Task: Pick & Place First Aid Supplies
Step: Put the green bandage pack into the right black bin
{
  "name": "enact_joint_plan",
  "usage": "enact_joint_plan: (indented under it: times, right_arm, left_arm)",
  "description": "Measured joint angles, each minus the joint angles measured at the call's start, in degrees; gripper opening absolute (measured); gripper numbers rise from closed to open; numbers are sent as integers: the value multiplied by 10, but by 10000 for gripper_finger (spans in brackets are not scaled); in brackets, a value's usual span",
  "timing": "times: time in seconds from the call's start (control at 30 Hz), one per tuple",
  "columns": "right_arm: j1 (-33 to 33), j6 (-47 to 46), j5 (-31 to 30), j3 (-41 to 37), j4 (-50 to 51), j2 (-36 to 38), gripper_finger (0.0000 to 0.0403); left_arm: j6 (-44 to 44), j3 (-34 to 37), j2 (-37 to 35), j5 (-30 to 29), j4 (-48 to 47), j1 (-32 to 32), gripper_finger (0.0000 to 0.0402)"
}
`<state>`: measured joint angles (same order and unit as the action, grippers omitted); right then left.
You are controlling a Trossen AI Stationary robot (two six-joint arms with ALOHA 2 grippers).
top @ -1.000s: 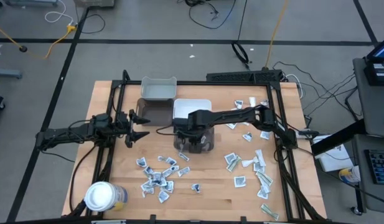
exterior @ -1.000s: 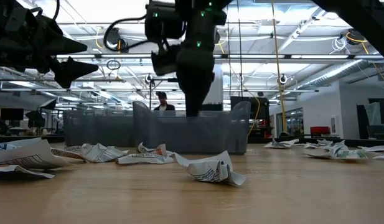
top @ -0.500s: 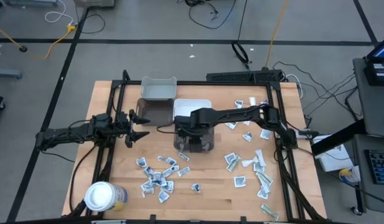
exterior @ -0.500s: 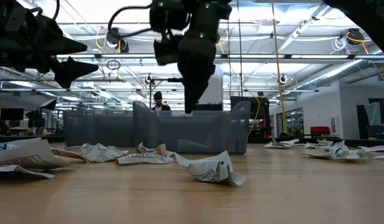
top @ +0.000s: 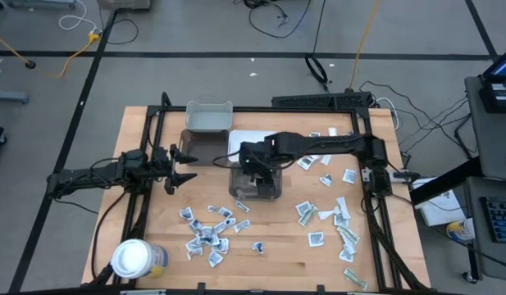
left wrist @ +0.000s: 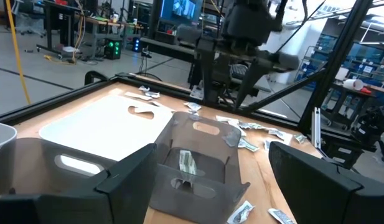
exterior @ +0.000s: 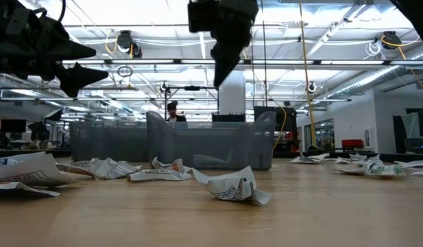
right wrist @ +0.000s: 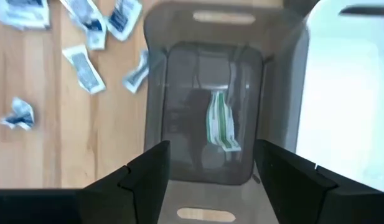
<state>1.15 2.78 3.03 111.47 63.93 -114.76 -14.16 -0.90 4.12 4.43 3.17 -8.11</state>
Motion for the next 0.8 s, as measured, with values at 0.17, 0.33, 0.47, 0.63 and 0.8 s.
enact_joint_plan:
  times: [0.17,0.33,0.47,0.63,0.8]
  right_arm:
    - [-22,44,0,-83,2,60,230]
    - [-52,119,0,-213,-2,152,232]
    - [-74,155,0,-298,2,237,230]
    - [-86,166,-1,-373,35,314,227]
    - [-88,175,-1,-420,38,351,228]
  left_arm:
    - [0,0,0,0,0,0,310]
    - [0,0,0,0,0,0,310]
    - [0,0,0,0,0,0,310]
    - [0,0,0,0,0,0,310]
    - [0,0,0,0,0,0,310]
